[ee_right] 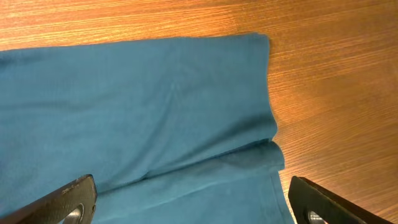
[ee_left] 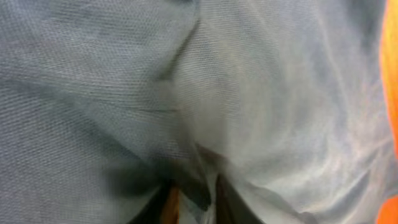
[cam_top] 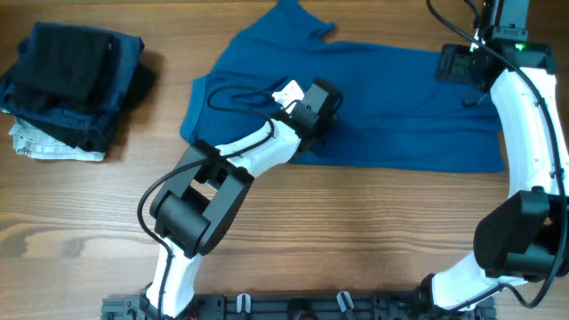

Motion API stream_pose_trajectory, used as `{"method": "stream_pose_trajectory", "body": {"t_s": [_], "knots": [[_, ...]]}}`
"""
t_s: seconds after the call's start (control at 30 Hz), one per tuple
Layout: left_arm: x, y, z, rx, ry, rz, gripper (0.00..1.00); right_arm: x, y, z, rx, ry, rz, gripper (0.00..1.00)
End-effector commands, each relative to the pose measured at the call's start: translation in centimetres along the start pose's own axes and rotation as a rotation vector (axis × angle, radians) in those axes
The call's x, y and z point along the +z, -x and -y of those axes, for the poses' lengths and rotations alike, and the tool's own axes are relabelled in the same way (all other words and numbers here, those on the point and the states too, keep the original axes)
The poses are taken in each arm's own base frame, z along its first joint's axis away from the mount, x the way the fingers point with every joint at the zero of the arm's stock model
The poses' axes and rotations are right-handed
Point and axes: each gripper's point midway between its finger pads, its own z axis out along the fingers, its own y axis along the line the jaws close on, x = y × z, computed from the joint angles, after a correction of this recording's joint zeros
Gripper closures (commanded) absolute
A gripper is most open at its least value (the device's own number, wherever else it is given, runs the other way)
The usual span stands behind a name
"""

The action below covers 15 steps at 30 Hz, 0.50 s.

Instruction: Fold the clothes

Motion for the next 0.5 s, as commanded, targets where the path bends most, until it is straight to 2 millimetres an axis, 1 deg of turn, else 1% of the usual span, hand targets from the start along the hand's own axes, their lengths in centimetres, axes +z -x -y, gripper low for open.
{"method": "stream_pose_trajectory", "body": {"t_s": [0.0, 0.07, 0.2, 0.3, 0.37, 0.47], "knots": [[0.7, 0.3, -0.8, -0.003, 0.020, 0.021, 0.96, 0.0, 0.1, -0.2, 0.010, 0.009, 0.002, 0.00], [0.6, 0.4, -0.5, -0.004, 0.011, 0.023, 0.96, 0.0, 0.1, -0.2, 0.010, 0.009, 0.002, 0.00], [0.4, 1.4, 0.6, -0.023, -0.021, 0.016, 0.96, 0.0, 0.1, -0.2, 0.010, 0.009, 0.002, 0.01], [0.3, 2.4, 1.5, -0.036, -0.055, 0.029, 0.96, 0.0, 0.1, -0.2, 0.010, 0.009, 0.002, 0.00], [0.3, 3.2, 1.7, -0.040, -0.064, 0.074, 0.96, 0.0, 0.1, -0.2, 0.010, 0.009, 0.002, 0.00], [1.5, 3.1, 1.7, -0.042, -0.082, 0.078, 0.94, 0.0, 0.1, -0.2, 0.010, 0.009, 0.002, 0.00]]}}
